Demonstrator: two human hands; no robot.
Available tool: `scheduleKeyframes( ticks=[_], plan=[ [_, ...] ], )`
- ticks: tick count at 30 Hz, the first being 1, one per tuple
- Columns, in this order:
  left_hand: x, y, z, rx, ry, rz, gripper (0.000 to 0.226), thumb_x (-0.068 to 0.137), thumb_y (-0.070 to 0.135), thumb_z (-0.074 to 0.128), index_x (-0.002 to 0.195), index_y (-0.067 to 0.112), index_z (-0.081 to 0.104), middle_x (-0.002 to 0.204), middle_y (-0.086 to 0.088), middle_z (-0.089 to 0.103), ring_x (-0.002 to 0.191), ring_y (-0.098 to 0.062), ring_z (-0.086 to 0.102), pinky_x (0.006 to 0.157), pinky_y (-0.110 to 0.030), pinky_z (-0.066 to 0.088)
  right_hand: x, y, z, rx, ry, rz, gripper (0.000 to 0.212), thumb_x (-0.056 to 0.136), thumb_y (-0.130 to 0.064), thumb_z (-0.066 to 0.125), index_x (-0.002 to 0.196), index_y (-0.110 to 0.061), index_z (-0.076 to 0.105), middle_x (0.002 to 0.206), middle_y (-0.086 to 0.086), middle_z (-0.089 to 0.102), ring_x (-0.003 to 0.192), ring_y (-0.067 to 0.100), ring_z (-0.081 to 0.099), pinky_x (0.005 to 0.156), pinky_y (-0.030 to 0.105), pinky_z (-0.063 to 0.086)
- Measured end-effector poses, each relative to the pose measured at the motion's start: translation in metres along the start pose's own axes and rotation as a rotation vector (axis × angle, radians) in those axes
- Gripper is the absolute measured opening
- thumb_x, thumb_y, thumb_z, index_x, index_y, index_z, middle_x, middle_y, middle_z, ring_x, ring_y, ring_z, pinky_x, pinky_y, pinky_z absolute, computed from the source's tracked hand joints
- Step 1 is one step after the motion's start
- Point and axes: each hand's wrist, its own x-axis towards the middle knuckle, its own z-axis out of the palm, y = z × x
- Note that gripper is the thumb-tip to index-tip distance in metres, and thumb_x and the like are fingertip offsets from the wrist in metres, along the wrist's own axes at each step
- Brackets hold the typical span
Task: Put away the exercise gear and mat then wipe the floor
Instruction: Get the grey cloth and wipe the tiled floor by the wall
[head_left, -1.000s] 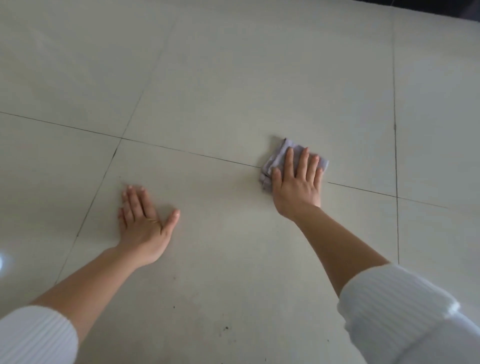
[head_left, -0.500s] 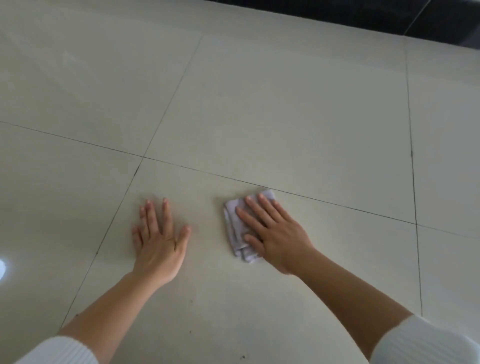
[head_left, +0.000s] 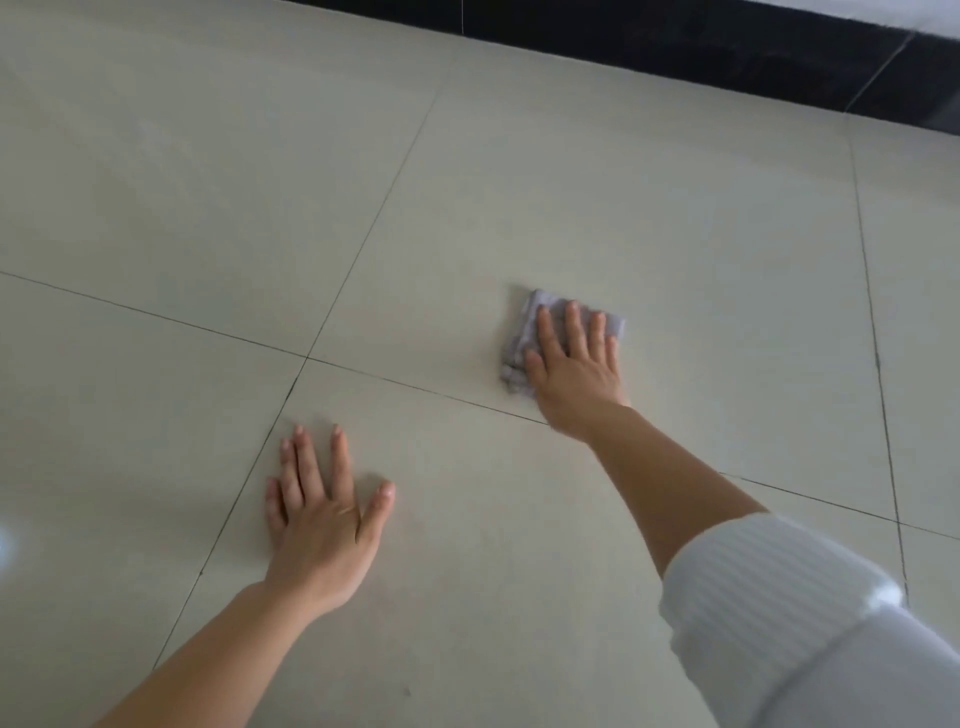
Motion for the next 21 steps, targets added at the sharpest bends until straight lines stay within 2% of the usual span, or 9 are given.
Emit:
scheduleKeyframes(
  ticks=[6,9,11,14,16,19,21],
  plan=[
    [0.002,0.001,-0.008,-0.144,-0.005,-0.021,0.095,0.064,0.077,-0.005,0.145,0.031,-0.02,0.153,0.005,-0.03,0.128,0.001,-0.038,0.112,-0.032,-0.018,-0.036,-0.075,0.036,-0.268,-0.059,-0.556,0.058,0.103,-0.043,0.013,0.15,-0.026,-0.015,0.158,0.005,-0.02,0.142,0.034,-0.026,0.117,0.044,-0.015],
    [0.001,0.0,-0.015,-0.321,-0.005,-0.036,0.097,0.063,0.079,0.0,0.145,0.033,-0.019,0.153,0.015,-0.025,0.127,0.01,-0.033,0.111,-0.027,-0.018,-0.063,-0.069,0.044,-0.299,-0.11,-0.709,0.059,0.098,-0.047,0.011,0.152,-0.029,-0.008,0.159,0.002,-0.015,0.141,0.029,-0.028,0.116,0.041,-0.016],
    [0.001,0.0,-0.016,-0.335,-0.002,-0.031,0.098,0.063,0.079,0.002,0.146,0.032,-0.018,0.153,0.016,-0.023,0.127,0.01,-0.032,0.11,-0.026,-0.018,-0.08,-0.058,0.049,-0.307,-0.128,-0.783,0.059,0.098,-0.048,0.016,0.152,-0.031,0.0,0.161,0.002,-0.008,0.144,0.029,-0.021,0.118,0.042,-0.013],
    [0.002,-0.001,-0.015,-0.279,-0.003,-0.014,0.09,0.073,0.073,0.009,0.146,0.029,-0.019,0.153,0.012,-0.026,0.128,0.007,-0.033,0.111,-0.028,-0.018,-0.103,-0.035,0.055,-0.332,-0.088,-0.867,0.057,0.099,-0.05,0.024,0.151,-0.028,0.02,0.16,0.003,0.015,0.147,0.03,0.002,0.121,0.045,0.001],
    [0.0,-0.002,-0.014,-0.253,-0.015,-0.011,0.084,0.078,0.067,0.011,0.146,0.028,-0.02,0.154,0.01,-0.027,0.129,0.005,-0.034,0.113,-0.031,-0.017,-0.105,-0.014,0.055,-0.349,-0.039,-0.824,0.057,0.099,-0.052,0.023,0.149,-0.026,0.027,0.157,0.002,0.026,0.146,0.027,0.016,0.117,0.042,0.011],
    [0.003,-0.004,-0.016,-0.187,0.034,0.025,0.071,0.092,0.059,0.015,0.146,0.029,-0.02,0.155,0.005,-0.024,0.138,-0.006,-0.03,0.113,-0.035,-0.014,-0.087,0.014,0.04,-0.305,0.013,-0.492,0.063,0.1,-0.054,0.011,0.15,-0.018,0.027,0.153,0.004,0.034,0.142,0.025,0.026,0.111,0.039,0.018],
    [0.016,-0.003,-0.024,-0.131,0.135,0.043,0.068,0.095,0.05,0.019,0.149,0.023,-0.014,0.158,0.0,-0.016,0.143,-0.014,-0.019,0.114,-0.037,-0.01,-0.068,0.024,0.026,-0.274,0.035,-0.303,0.073,0.097,-0.058,-0.001,0.151,-0.014,0.019,0.156,0.005,0.026,0.143,0.024,0.022,0.114,0.037,0.015]
  ],
)
